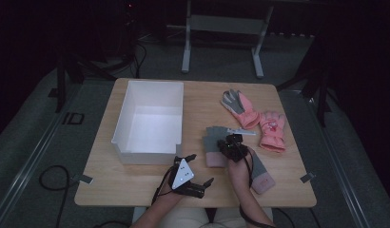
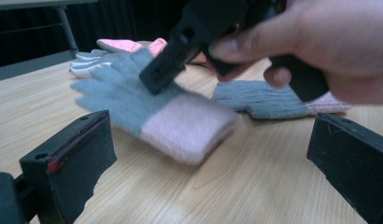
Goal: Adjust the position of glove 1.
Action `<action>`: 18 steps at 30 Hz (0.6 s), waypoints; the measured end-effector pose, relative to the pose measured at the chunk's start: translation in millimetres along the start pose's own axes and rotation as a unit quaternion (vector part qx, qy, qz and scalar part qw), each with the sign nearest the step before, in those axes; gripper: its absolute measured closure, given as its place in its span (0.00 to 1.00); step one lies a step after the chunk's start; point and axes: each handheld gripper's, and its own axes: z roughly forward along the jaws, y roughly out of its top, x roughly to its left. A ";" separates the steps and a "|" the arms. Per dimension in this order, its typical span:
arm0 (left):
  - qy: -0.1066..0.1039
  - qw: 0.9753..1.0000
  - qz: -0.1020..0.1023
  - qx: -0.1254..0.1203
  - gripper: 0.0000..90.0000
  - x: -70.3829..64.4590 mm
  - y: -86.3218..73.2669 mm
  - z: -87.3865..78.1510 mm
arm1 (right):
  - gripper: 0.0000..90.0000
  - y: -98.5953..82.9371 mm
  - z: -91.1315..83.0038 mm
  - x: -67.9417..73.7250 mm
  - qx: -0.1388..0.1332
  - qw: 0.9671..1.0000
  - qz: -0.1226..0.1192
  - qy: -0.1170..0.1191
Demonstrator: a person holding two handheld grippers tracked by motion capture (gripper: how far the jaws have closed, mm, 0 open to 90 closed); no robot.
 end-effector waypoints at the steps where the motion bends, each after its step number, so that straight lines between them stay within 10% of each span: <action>1: -0.001 1.000 0.000 0.000 0.00 0.1 0.0 -0.1 | 0.94 -1.8 3.4 -0.3 0.004 1.000 -0.001 -0.003; 18: 0.000 1.000 0.005 0.001 0.00 -0.6 0.1 -0.3 | 0.90 -15.4 26.6 0.6 0.018 0.999 0.029 -0.009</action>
